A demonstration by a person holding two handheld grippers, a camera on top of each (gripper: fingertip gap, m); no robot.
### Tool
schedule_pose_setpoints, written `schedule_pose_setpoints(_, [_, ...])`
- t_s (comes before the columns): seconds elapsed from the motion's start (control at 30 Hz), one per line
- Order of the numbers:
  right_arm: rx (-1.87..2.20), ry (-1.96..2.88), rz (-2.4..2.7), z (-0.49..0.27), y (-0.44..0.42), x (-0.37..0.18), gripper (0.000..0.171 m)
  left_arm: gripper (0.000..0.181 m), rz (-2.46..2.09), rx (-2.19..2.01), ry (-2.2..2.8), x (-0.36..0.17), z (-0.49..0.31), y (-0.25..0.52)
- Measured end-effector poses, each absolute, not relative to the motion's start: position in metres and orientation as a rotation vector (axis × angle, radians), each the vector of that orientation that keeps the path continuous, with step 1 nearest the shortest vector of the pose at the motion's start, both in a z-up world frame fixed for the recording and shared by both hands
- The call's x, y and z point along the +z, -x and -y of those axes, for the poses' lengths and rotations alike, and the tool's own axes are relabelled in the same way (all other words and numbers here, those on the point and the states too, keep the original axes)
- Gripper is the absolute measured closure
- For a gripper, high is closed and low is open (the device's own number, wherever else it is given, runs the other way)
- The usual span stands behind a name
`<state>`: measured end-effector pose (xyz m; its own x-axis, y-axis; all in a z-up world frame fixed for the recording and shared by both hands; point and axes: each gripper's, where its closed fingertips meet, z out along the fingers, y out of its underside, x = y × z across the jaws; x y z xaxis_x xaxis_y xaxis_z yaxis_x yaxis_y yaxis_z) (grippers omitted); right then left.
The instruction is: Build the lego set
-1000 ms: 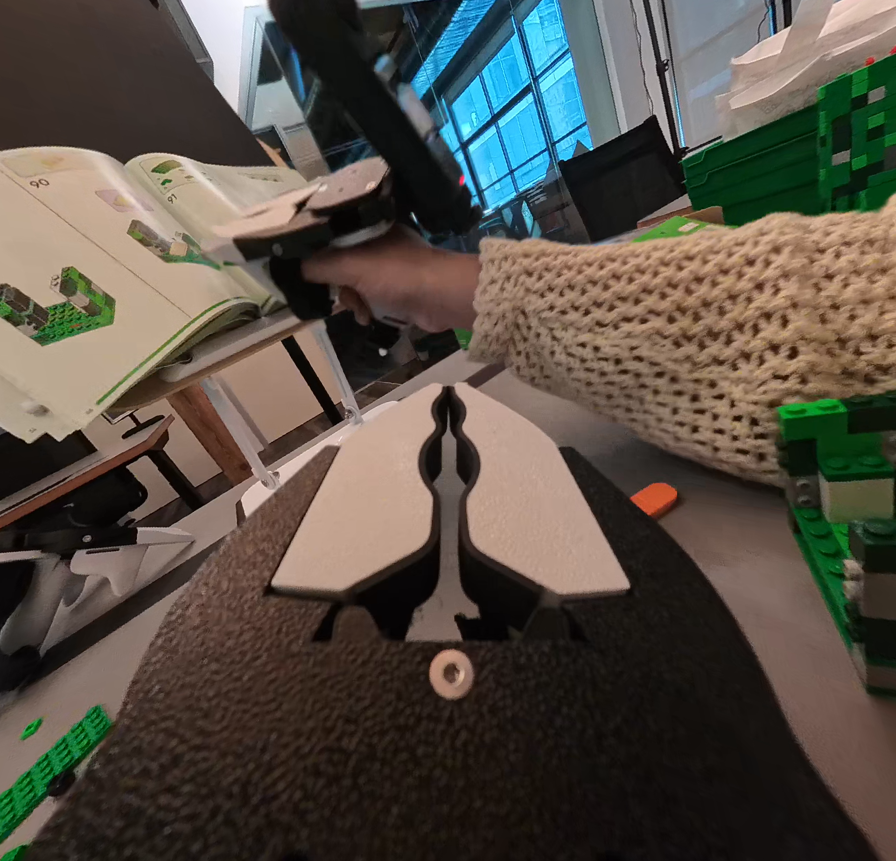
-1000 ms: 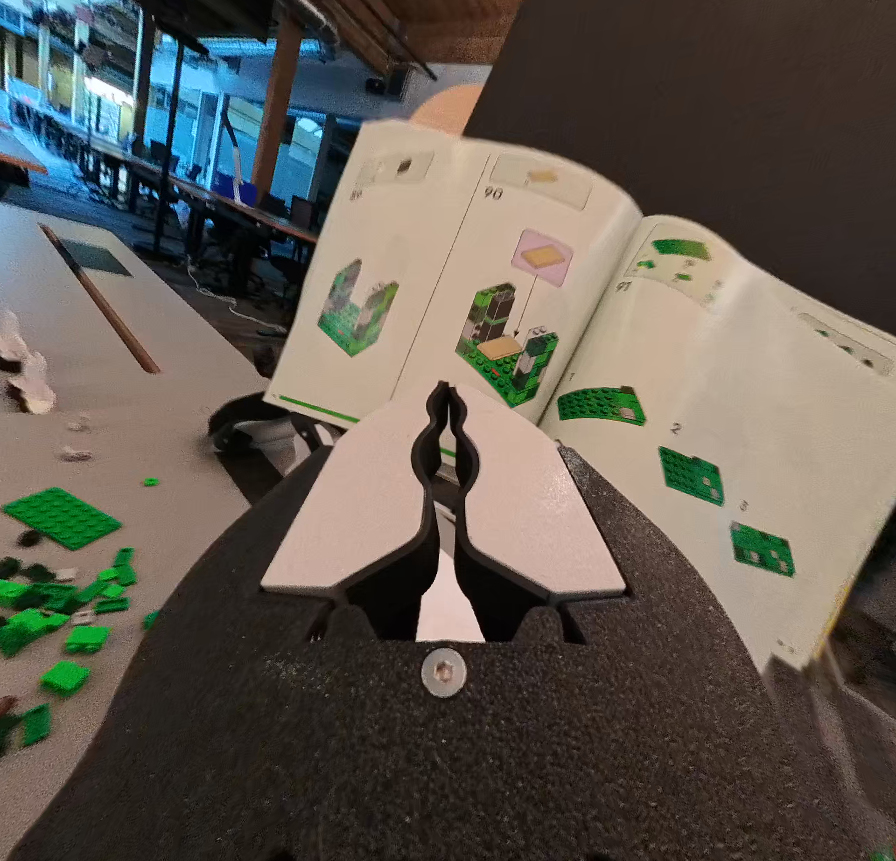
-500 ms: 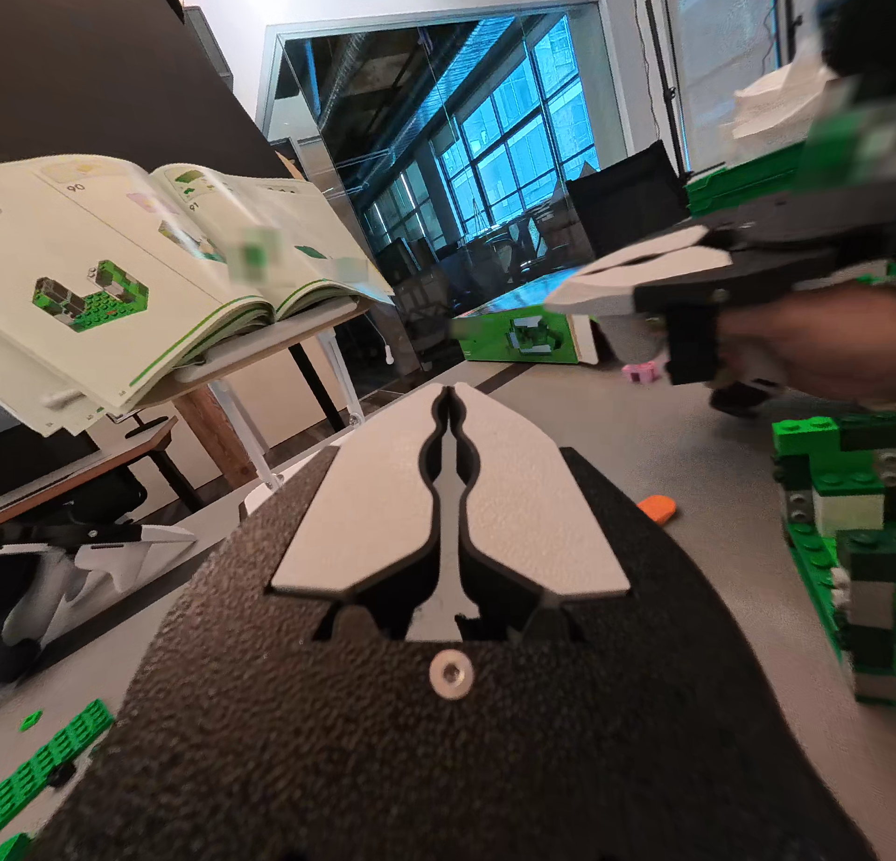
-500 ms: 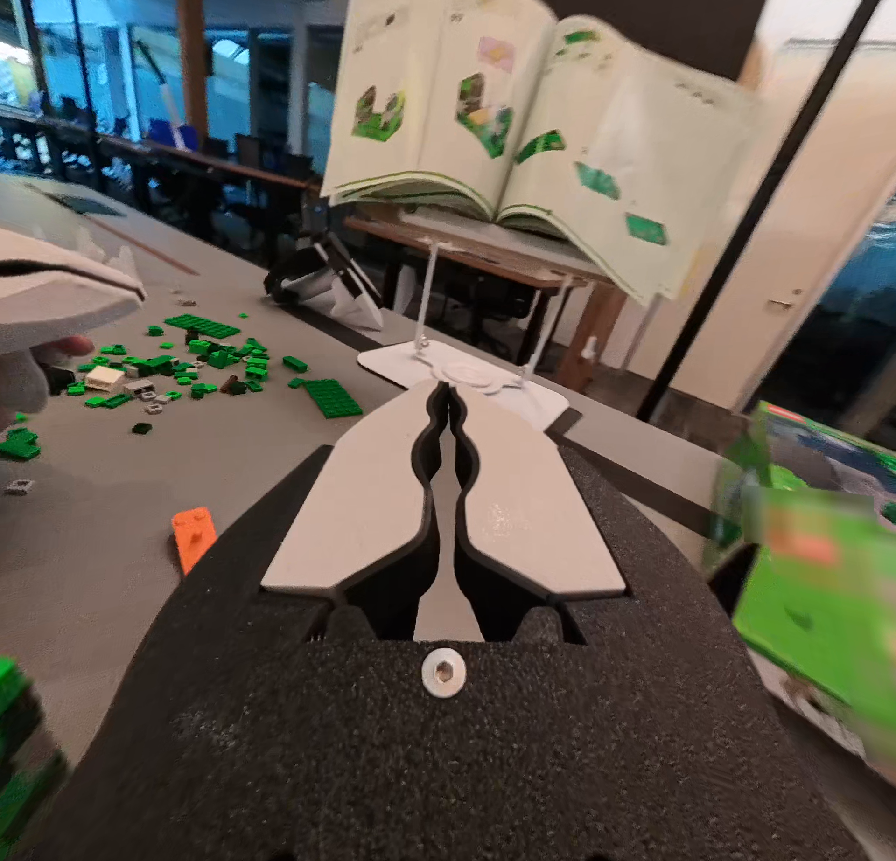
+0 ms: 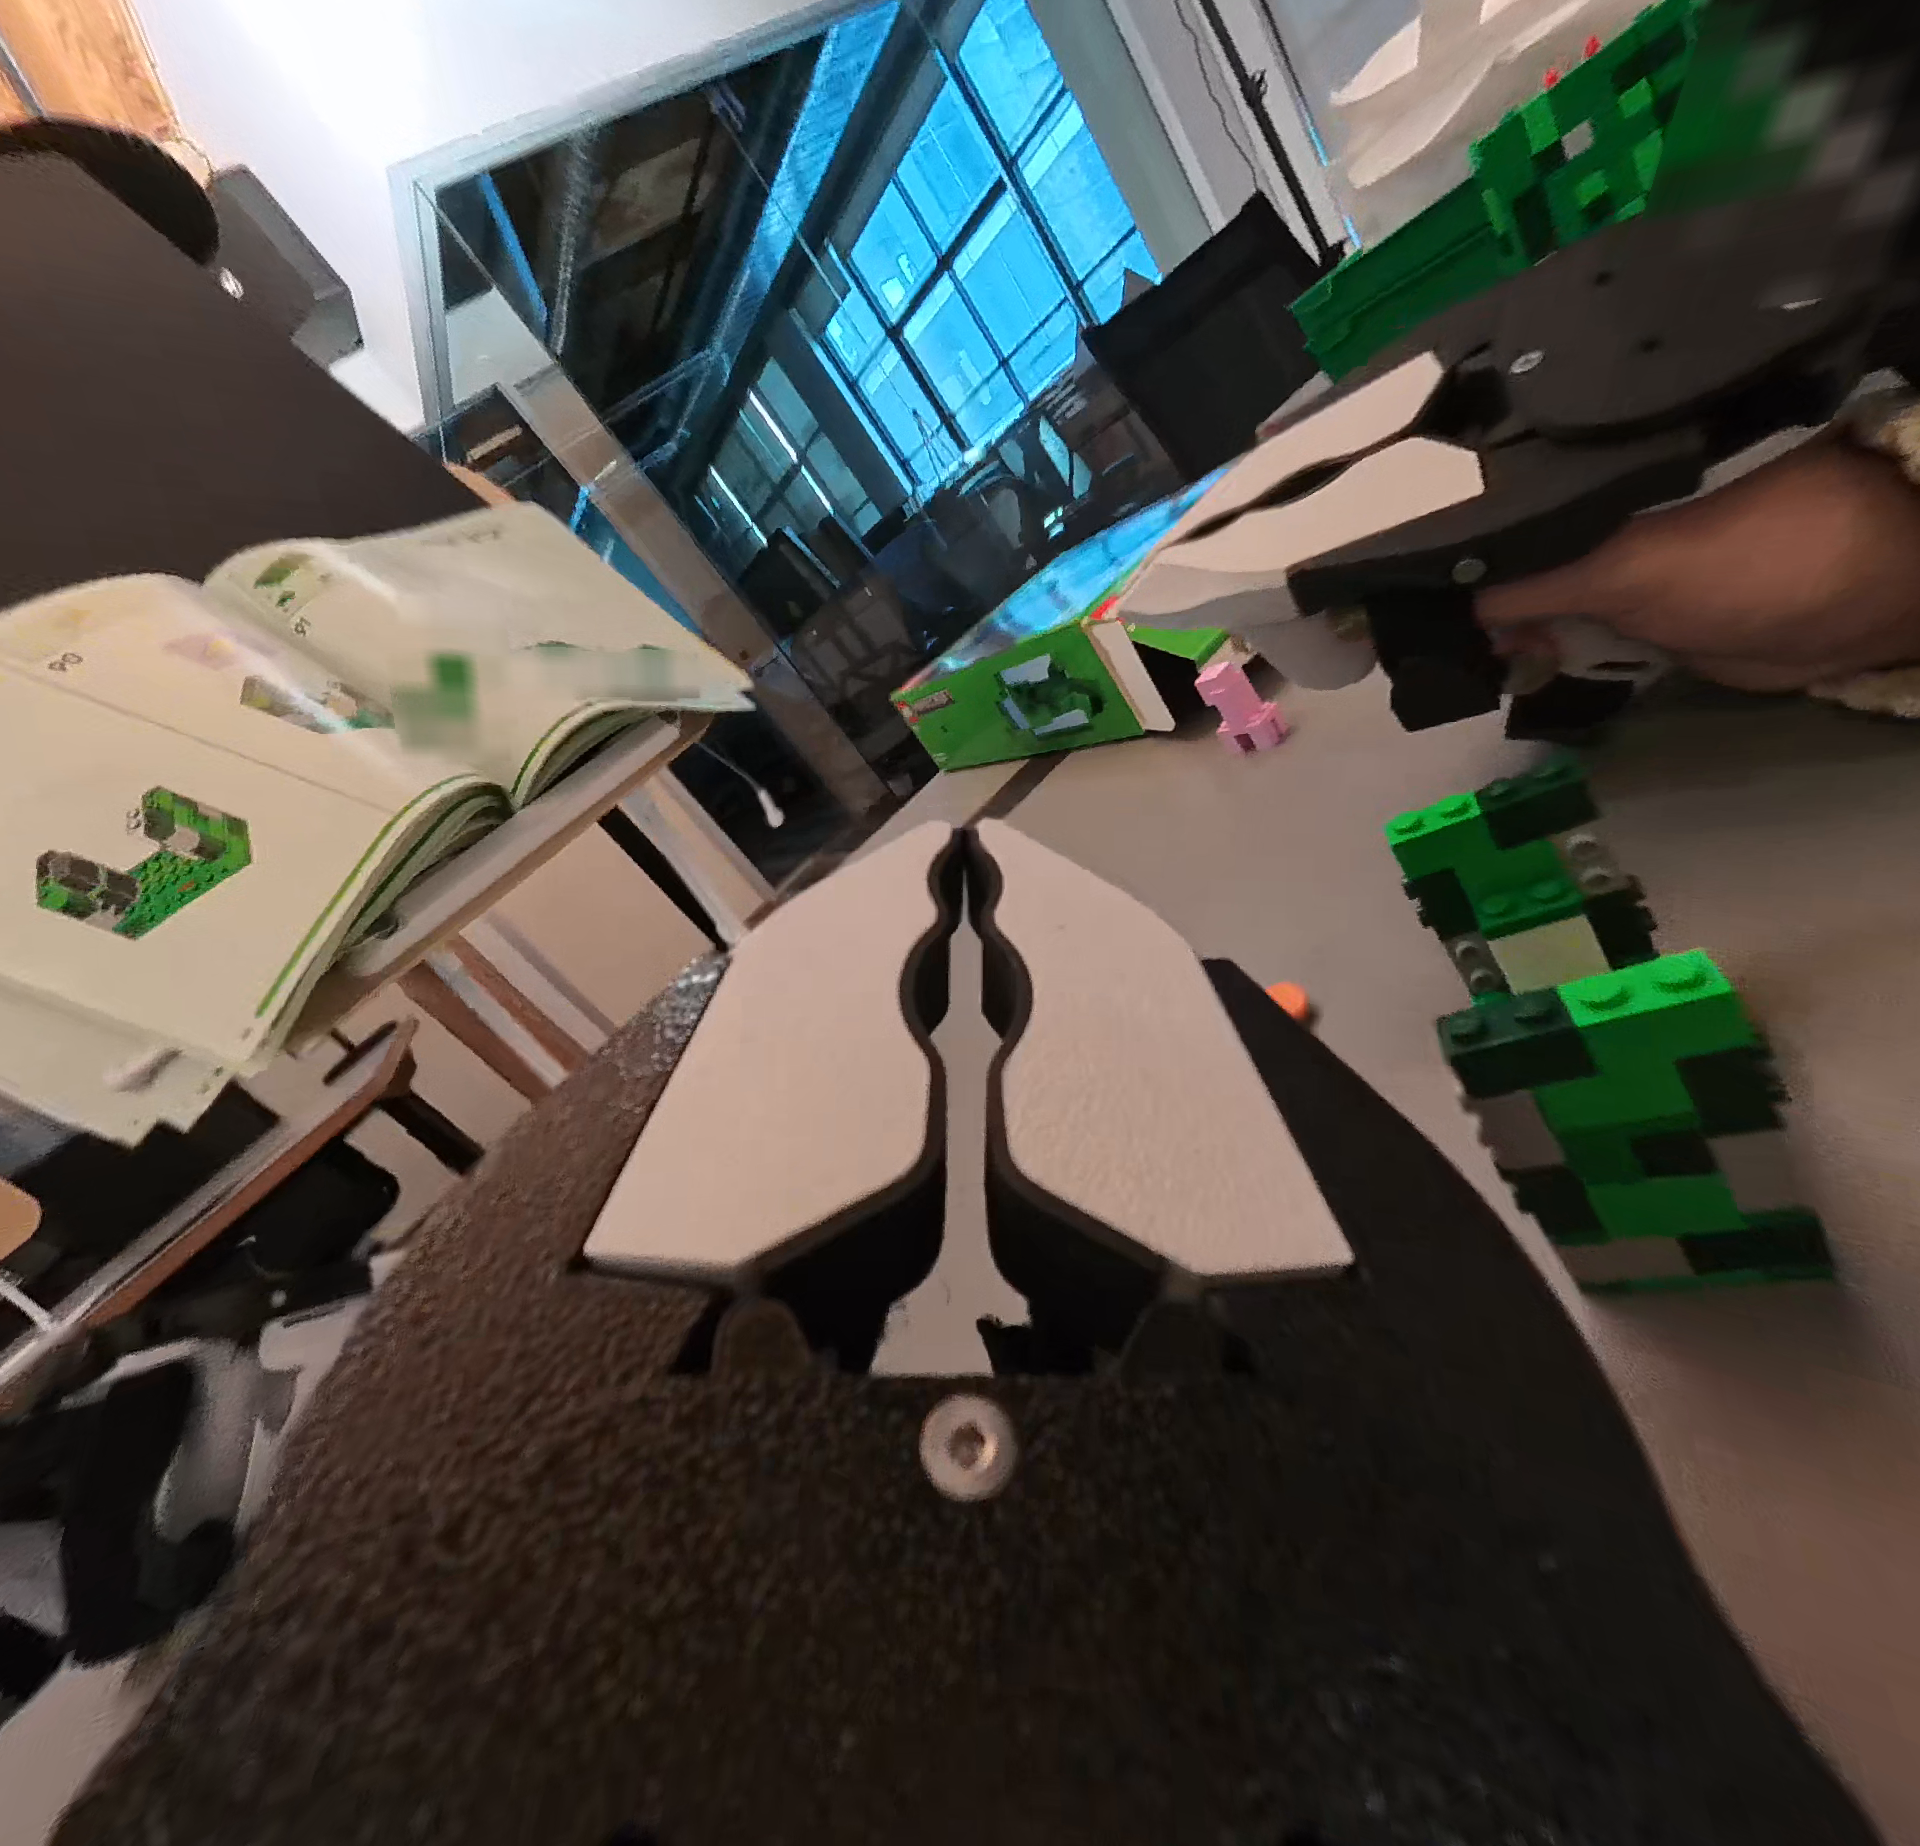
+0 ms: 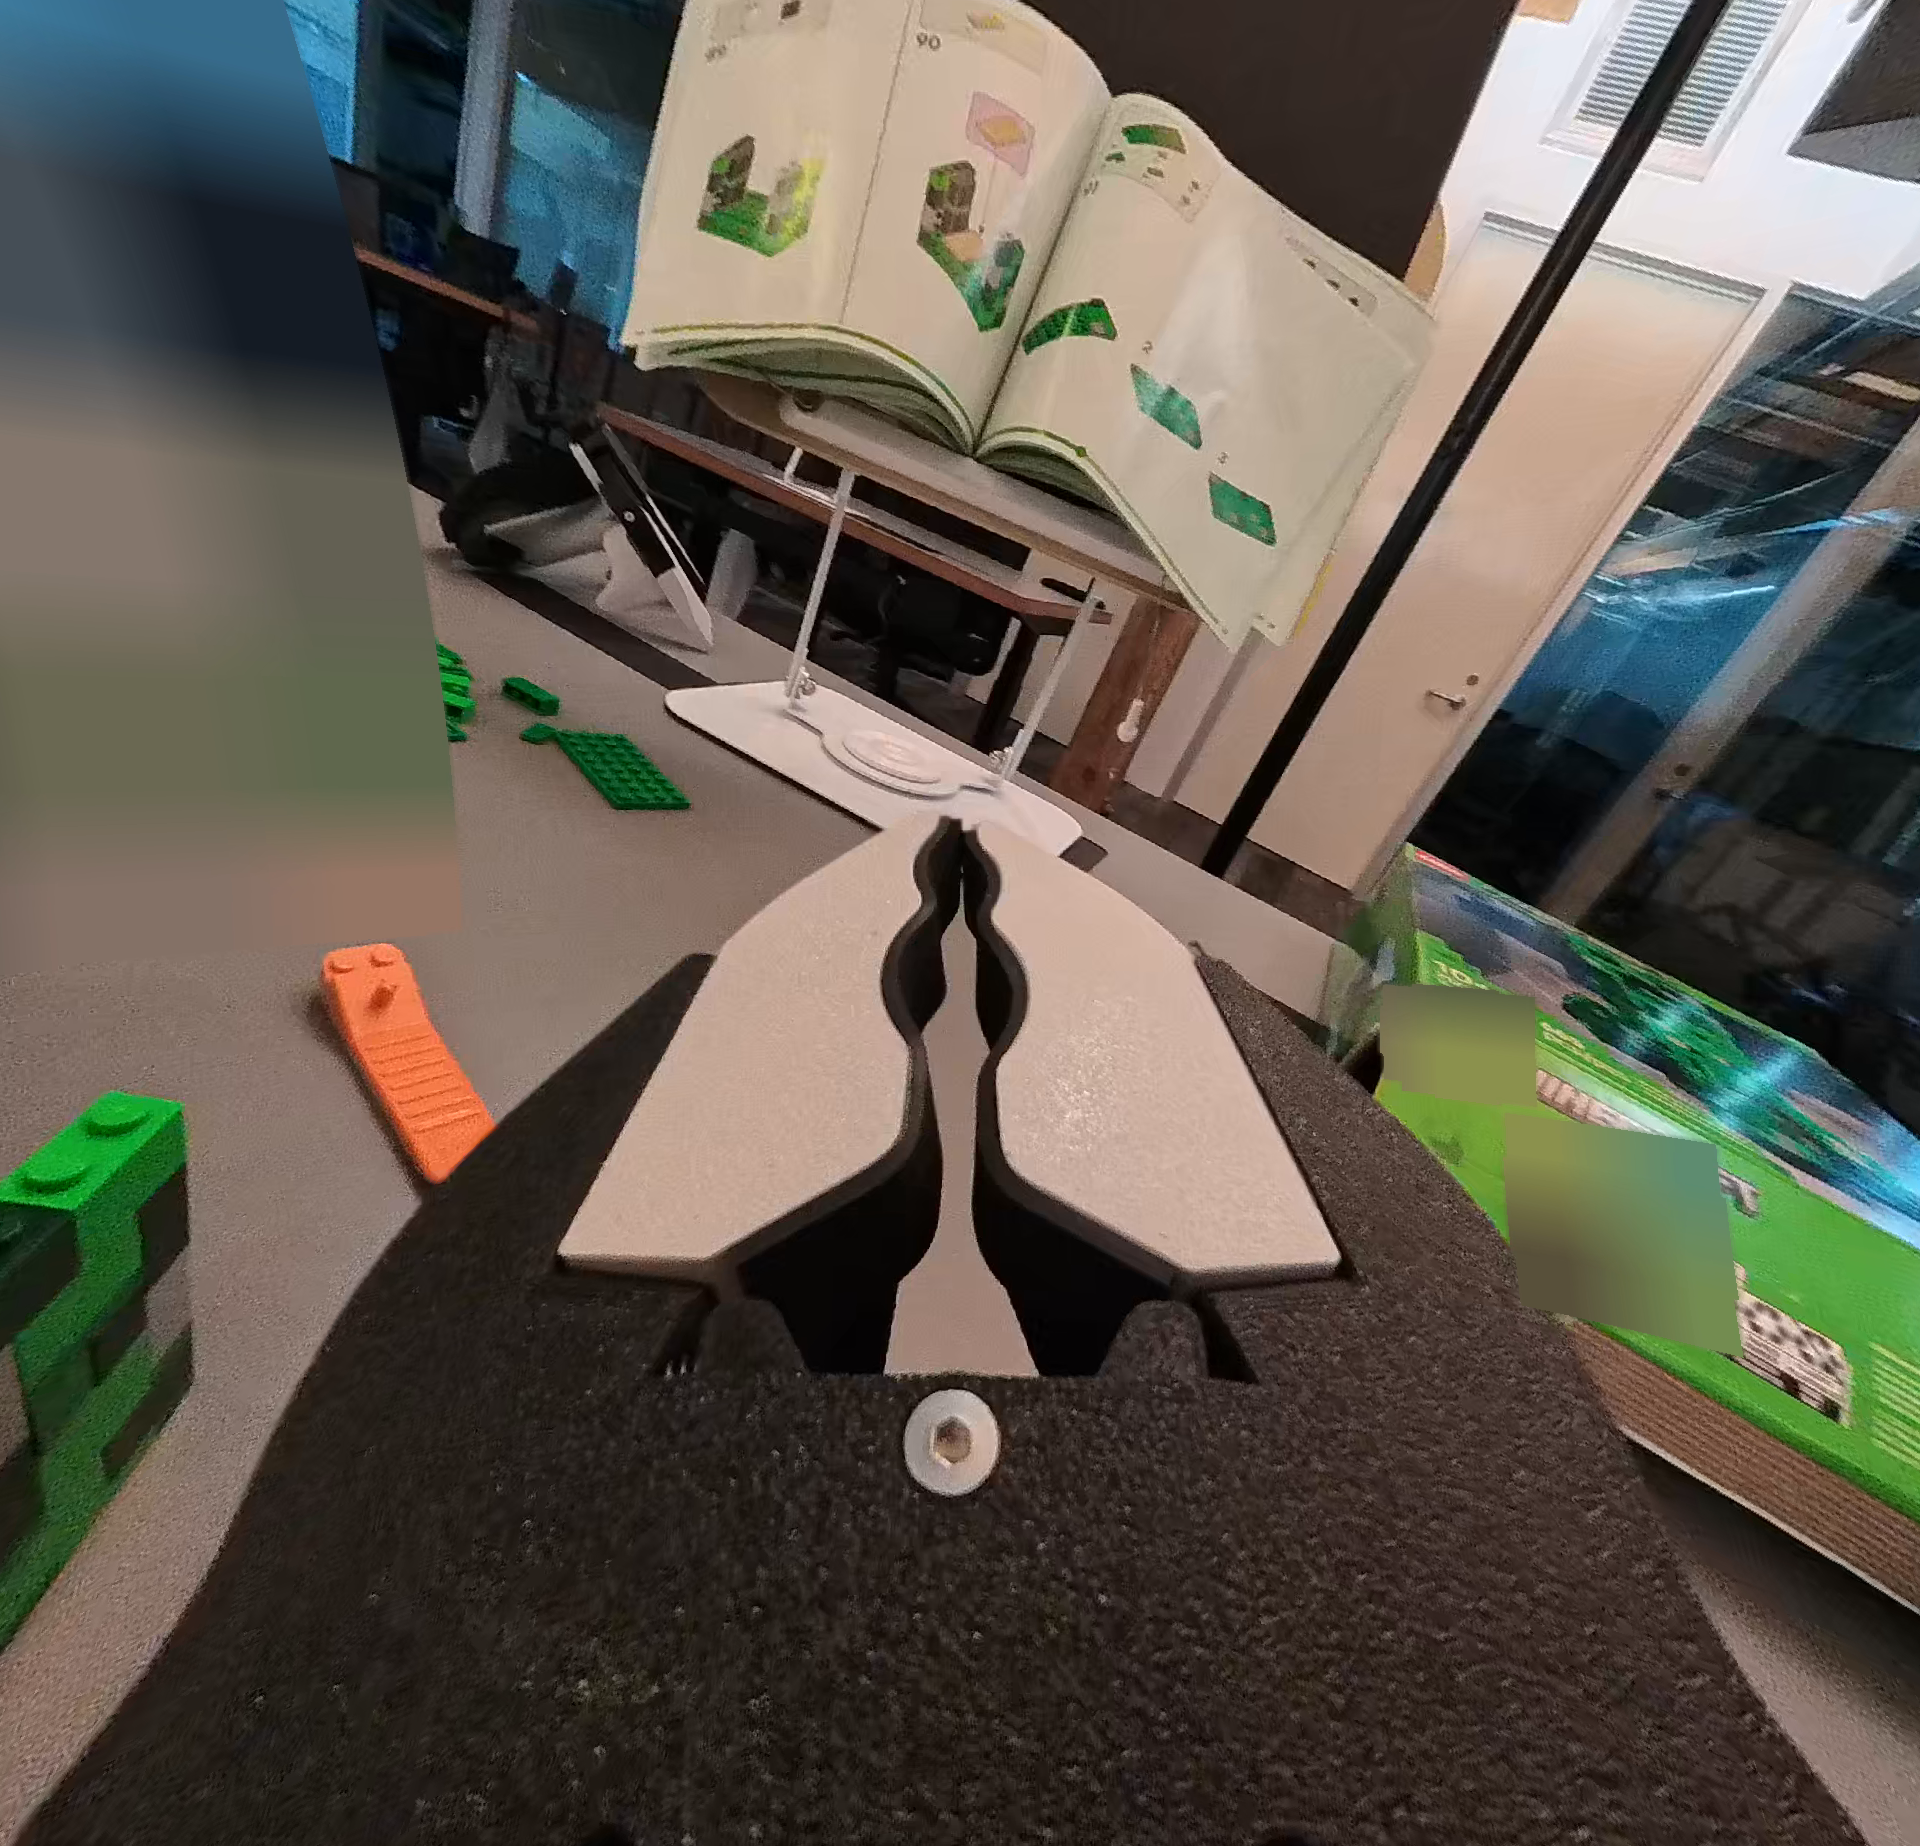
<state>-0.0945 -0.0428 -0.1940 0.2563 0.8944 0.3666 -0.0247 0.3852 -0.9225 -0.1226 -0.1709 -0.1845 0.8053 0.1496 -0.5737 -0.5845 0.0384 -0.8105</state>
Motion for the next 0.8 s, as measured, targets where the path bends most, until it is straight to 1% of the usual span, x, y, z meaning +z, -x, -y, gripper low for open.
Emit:
schedule_pose_setpoints(0.13, [0.74,1.009,1.102,0.033,0.093,-0.194,0.171,0.178,-0.255,0.586,1.521,-0.178,0.203,0.161])
schedule_pose_setpoints(0.23, [0.733,1.025,1.077,0.028,0.09,-0.194,0.171,0.176,-0.128,0.563,1.571,-0.182,0.247,0.202])
schedule_pose_setpoints(0.3, [0.745,1.028,1.066,0.027,0.088,-0.192,0.171,0.172,-0.022,0.532,1.613,-0.186,0.278,0.231])
schedule_pose_setpoints(0.43, [0.839,1.044,1.025,0.025,0.085,-0.187,0.171,0.171,0.213,0.516,1.539,-0.18,0.338,0.28])
schedule_pose_setpoints(0.53, [0.921,1.071,0.973,0.02,0.082,-0.184,0.171,0.169,0.358,0.533,1.49,-0.18,0.363,0.304])
schedule_pose_setpoints(0.63, [0.95,1.09,0.943,0.015,0.081,-0.183,0.171,0.162,0.437,0.541,1.463,-0.182,0.371,0.314])
schedule_pose_setpoints(0.7, [0.95,1.086,0.937,0.014,0.082,-0.182,0.171,0.153,0.444,0.552,1.454,-0.183,0.369,0.315])
schedule_pose_setpoints(0.8, [0.928,1.039,0.964,0.018,0.083,-0.181,0.16,0.139,0.422,0.605,1.48,-0.187,0.363,0.314])
